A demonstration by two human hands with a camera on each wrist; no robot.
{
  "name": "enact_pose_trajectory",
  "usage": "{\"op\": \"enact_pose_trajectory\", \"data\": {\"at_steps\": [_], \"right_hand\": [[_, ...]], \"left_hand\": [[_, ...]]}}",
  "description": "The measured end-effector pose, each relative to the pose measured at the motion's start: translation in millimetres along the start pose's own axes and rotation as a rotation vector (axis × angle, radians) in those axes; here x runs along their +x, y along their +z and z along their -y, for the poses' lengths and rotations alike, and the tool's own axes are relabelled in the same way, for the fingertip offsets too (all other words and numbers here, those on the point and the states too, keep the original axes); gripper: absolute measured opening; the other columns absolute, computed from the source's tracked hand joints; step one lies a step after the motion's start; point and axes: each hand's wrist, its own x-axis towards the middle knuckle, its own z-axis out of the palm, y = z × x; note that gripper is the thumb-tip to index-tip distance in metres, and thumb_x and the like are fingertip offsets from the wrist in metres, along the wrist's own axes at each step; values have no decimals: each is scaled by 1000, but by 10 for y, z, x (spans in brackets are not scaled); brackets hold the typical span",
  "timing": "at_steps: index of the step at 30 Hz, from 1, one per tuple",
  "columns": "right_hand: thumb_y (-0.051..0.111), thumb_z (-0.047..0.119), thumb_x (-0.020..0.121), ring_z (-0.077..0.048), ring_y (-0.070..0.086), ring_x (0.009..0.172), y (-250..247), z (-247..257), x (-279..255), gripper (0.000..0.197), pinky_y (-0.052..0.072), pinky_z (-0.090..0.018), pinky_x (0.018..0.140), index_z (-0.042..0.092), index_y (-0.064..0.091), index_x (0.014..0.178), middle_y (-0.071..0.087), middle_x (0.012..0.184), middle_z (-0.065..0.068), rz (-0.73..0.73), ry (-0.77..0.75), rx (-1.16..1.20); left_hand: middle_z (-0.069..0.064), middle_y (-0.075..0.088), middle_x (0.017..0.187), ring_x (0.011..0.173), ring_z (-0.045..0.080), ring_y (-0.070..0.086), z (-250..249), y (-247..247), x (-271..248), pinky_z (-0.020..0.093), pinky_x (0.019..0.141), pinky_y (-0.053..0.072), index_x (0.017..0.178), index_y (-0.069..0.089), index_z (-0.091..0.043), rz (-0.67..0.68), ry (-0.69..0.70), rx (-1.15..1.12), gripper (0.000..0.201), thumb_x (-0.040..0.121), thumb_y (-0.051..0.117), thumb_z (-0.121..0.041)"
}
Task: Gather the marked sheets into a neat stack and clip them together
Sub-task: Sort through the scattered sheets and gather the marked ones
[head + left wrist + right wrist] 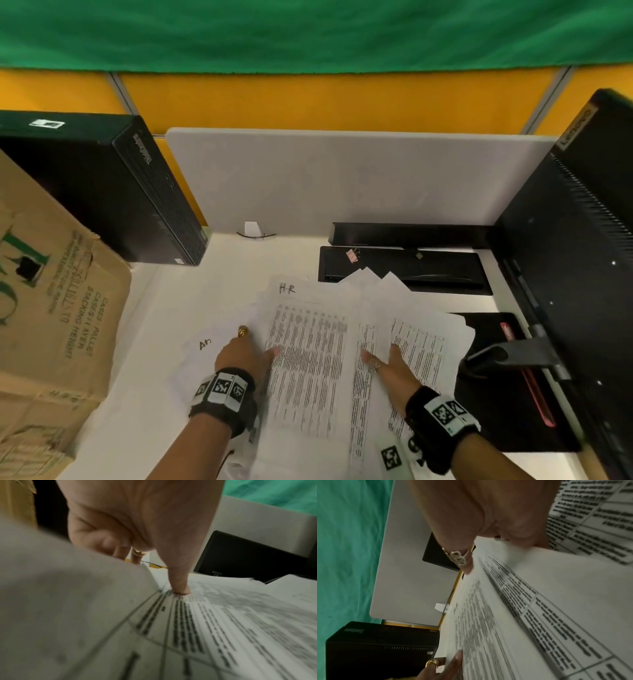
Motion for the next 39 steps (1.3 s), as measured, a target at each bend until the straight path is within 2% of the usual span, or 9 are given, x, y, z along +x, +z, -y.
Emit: {"op": "enact_pose_trajectory", "data": {"at_steps": [7,11,16,21,23,26,29,35,39], "right_hand": [[65,72,57,-25,18,141,68,-30,-17,118,17,-49,115,22,3,145,13,156,-4,2,54,124],[72,68,50,-26,34,134,52,-122,93,115,27,-50,111,21,22,141,35,148,-6,24,20,-103],[69,19,78,-18,53,107,56,-76,35,47,39,-38,103,15,49,120,58,123,-4,10,3,-154],[66,20,81,-25,53,107,-255,-127,-32,35,42,-33,94,6,54,111,59,119,-13,-153,-45,-237],[67,32,79,-30,46,119,-453,-157,-98,29,39,-36,99,17,56,102,53,124,-13,-208,-93,-500],[62,53,75,-30,-2,142,-757,-279,-181,75,12,-51,114,27,31,138,6,155,-9,-132,-29,-848],[63,55,72,-34,-18,140,-844,-383,-262,94,3,-57,114,23,12,145,-19,154,-8,-55,71,-753],[73,47,67,-33,25,133,-850,-456,-161,69,30,-47,109,18,46,124,44,133,-15,-235,-70,-647],[77,28,68,-27,43,112,-820,-443,-67,62,41,-42,99,13,41,116,45,119,-11,-354,-24,-475]], "left_hand": [[9,61,116,104,26,59,-57,97,-197,33,92,49,115,47,-9,156,48,-158,48,80,66,-34],[5,63,101,86,19,62,-91,208,-355,24,70,52,115,47,-11,209,159,-481,49,77,70,-34],[-1,63,96,82,11,61,-207,176,-587,19,67,50,117,45,-20,361,99,-959,32,90,52,-36],[-1,54,74,66,12,56,-310,363,-589,18,54,48,104,51,-10,304,154,-831,31,80,69,-17],[0,55,79,70,12,58,-409,412,-623,22,59,51,103,53,-8,322,164,-838,37,74,74,-13],[10,50,124,96,15,57,-577,573,-624,33,83,56,124,48,-6,232,260,-695,57,75,72,-25],[9,16,155,137,27,28,-747,690,-611,43,114,28,128,50,-8,157,339,-506,66,74,67,-44],[13,39,136,85,17,59,-1004,639,-560,17,64,51,124,44,-4,240,385,-516,61,79,64,-41],[7,49,110,87,22,60,-1036,570,-499,33,76,57,130,28,-9,358,264,-737,64,82,66,-26]]}}
